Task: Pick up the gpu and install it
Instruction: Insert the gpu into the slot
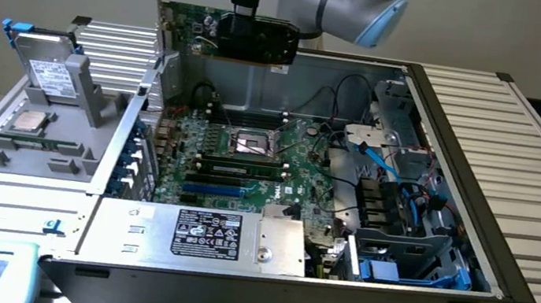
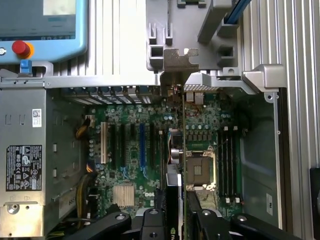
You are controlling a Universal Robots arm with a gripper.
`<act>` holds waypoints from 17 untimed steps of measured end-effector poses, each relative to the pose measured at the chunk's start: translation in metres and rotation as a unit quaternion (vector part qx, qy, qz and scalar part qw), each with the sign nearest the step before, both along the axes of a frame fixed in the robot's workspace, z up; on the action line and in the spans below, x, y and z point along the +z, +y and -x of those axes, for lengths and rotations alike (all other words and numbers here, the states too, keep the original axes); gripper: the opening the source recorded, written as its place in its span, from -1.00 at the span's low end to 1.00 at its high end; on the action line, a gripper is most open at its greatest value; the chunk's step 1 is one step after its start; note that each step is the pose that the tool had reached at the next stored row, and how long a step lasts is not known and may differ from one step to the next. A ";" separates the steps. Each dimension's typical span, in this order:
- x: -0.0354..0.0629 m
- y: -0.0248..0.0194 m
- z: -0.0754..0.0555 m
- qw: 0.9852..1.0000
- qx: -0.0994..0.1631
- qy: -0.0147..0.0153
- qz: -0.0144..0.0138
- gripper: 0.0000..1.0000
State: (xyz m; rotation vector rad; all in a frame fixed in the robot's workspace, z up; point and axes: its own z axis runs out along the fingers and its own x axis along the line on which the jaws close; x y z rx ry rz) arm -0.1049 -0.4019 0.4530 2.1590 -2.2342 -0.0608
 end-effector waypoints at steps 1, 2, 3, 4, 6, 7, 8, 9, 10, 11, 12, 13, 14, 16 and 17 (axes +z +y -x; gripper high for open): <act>-0.0018 0.0000 0.000 1.000 0.000 0.000 0.000 -0.45; -0.0036 0.0000 0.000 1.000 0.000 0.000 0.000 -0.45; -0.0055 0.0000 0.000 1.000 0.000 0.000 0.000 -0.45; -0.0074 0.0000 0.000 1.000 0.000 0.000 -0.001 -0.45; -0.0110 0.0000 0.000 1.000 0.000 0.000 -0.001 -0.45; -0.0127 0.0000 0.000 1.000 0.000 0.000 -0.001 -0.45; -0.0146 0.0000 0.000 1.000 0.000 0.000 -0.001 -0.45; -0.0164 0.0000 0.000 1.000 0.000 0.000 -0.001 -0.45; -0.0182 -0.0001 0.000 1.000 0.000 0.000 -0.001 -0.45; -0.0199 0.0000 0.000 1.000 0.000 0.000 -0.001 -0.45; -0.0217 0.0000 0.000 1.000 0.000 0.000 -0.002 -0.45; -0.0237 0.0000 0.000 1.000 0.000 0.000 -0.002 -0.45; -0.0256 0.0000 0.000 1.000 0.000 0.000 -0.002 -0.45; -0.0291 -0.0001 0.000 1.000 0.000 0.000 -0.002 -0.45; -0.0310 0.0000 0.000 1.000 0.000 0.000 -0.002 -0.45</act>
